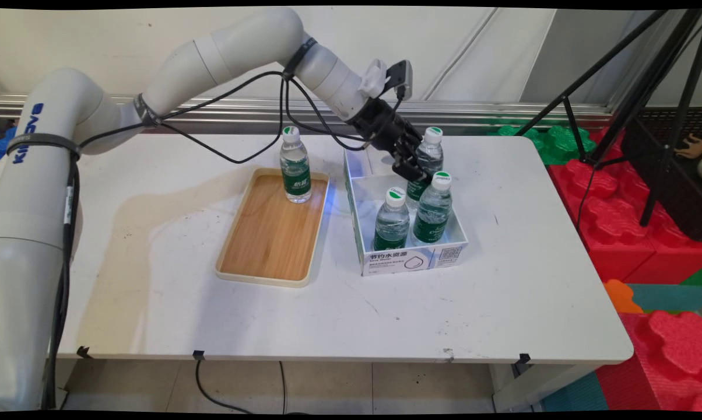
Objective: Place the picked object on the tray
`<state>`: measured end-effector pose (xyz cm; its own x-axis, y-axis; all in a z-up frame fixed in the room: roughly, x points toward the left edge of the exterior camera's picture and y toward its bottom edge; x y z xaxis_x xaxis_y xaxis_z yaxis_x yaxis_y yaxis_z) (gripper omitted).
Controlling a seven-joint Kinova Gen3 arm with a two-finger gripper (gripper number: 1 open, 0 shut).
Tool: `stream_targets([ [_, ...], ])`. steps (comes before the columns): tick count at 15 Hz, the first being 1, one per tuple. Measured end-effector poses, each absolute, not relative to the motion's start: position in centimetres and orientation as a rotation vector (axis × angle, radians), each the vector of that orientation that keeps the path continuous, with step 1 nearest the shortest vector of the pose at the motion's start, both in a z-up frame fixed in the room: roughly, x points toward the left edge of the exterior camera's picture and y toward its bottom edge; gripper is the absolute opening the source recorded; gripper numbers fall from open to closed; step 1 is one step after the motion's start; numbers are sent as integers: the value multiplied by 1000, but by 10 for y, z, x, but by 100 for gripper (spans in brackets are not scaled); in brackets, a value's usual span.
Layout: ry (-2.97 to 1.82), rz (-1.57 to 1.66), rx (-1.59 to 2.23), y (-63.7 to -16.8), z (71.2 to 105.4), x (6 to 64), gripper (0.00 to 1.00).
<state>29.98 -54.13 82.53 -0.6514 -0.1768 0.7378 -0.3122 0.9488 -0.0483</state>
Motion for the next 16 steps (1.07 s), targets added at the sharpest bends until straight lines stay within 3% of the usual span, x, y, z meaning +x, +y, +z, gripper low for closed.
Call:
stream_targets([
  [16, -2193, 265, 378, -464, 910, 373, 0],
])
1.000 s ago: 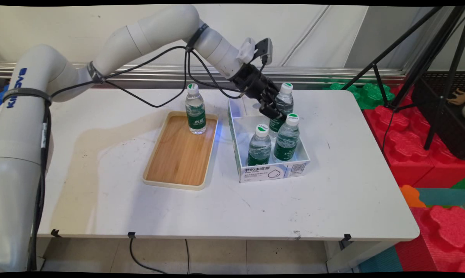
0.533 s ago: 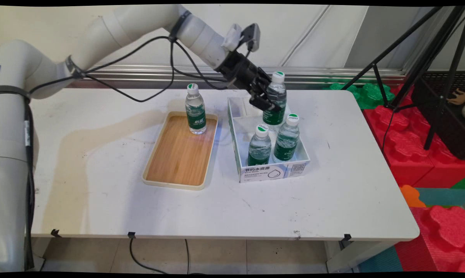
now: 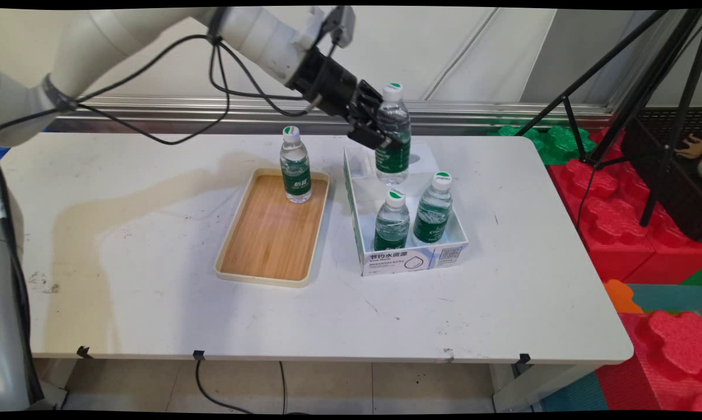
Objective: Place the picked object on the tray
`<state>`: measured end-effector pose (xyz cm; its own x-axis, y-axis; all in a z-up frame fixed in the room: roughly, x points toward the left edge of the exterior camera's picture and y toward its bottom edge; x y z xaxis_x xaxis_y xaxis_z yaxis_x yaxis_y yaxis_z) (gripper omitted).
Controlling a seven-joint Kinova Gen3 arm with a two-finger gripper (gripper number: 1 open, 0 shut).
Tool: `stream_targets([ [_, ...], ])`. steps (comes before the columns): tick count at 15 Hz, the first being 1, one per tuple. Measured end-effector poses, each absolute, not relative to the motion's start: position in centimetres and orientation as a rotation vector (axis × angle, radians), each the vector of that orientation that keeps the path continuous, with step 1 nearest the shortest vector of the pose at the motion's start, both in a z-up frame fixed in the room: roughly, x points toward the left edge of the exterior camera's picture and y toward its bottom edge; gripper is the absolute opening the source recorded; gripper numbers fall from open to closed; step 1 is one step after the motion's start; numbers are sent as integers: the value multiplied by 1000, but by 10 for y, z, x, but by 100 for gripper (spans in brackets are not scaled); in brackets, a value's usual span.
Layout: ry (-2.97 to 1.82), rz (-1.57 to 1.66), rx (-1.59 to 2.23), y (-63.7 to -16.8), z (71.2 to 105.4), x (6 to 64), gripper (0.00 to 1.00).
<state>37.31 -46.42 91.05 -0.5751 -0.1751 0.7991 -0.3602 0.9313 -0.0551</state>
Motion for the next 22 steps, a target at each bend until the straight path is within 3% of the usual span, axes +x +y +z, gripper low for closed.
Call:
stream_targets([
  [12, -2219, 289, 428, -384, 949, 440, 0],
  [22, -2333, 286, 462, -343, 911, 474, 0],
])
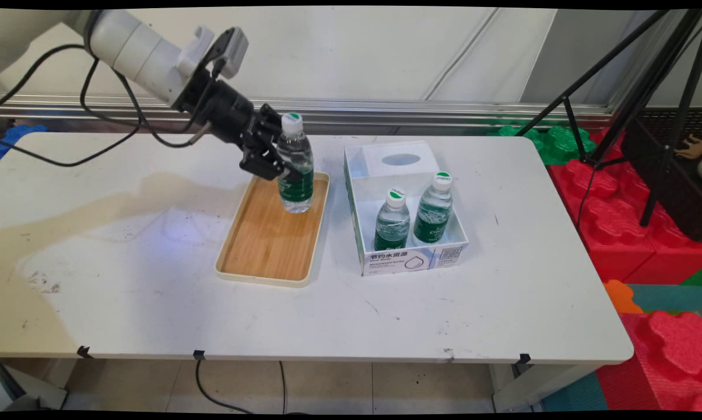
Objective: Place the picked object on the tray
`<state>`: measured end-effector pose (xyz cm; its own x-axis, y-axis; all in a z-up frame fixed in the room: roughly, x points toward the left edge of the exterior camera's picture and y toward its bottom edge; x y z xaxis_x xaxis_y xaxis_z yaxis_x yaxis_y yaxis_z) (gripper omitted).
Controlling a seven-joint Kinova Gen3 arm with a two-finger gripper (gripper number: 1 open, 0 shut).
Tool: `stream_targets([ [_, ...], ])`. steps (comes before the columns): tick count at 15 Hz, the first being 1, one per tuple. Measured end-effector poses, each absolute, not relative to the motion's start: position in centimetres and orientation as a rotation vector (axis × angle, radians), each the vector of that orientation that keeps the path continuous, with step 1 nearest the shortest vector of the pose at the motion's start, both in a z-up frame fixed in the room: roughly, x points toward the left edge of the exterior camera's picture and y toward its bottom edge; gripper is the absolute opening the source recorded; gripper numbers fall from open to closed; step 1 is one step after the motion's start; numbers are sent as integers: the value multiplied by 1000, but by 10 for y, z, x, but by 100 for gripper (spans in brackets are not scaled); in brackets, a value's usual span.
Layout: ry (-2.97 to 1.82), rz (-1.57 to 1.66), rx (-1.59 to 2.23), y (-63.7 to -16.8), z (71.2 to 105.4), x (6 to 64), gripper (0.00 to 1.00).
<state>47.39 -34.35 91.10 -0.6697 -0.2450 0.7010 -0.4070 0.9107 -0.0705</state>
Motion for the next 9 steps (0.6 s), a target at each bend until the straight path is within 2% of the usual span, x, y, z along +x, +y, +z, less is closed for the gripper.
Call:
stream_targets([
  [9, -2355, 301, 525, -344, 861, 476, 0],
])
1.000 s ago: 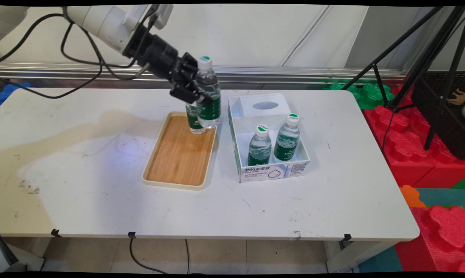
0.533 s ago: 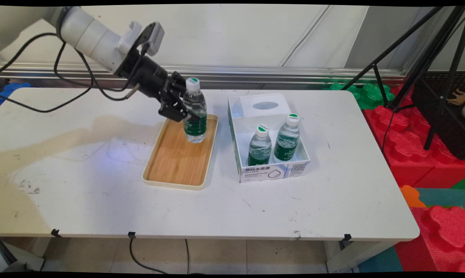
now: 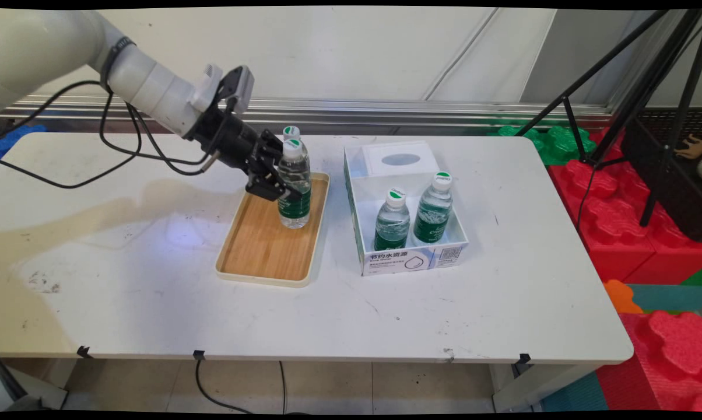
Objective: Place the picked object on the tray
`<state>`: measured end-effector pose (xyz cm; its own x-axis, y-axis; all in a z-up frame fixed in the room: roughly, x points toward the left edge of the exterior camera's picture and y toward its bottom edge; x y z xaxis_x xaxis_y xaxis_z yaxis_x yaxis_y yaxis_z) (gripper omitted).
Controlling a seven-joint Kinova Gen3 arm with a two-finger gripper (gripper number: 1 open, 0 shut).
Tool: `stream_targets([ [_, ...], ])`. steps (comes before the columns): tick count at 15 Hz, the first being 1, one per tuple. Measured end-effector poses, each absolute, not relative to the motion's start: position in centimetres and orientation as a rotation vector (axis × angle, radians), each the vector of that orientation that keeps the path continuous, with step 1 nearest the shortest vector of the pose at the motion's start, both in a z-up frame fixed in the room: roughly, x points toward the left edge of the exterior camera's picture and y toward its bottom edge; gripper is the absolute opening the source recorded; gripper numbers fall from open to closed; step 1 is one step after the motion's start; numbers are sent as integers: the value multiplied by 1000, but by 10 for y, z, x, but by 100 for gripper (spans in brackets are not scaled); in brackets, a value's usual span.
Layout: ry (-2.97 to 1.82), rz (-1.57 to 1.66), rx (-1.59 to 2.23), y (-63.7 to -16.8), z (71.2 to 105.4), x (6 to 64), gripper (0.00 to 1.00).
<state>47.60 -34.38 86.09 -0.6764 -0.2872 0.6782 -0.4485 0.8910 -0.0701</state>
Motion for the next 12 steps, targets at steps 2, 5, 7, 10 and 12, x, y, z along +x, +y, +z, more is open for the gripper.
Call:
stream_targets([
  [2, -2355, 304, 534, -345, 853, 475, 0],
  [5, -2354, 310, 546, -346, 839, 473, 0],
  [7, -2351, 312, 553, -346, 831, 472, 0],
  [10, -2347, 312, 559, -345, 823, 470, 0],
  [12, -2345, 311, 560, -344, 820, 470, 0],
])
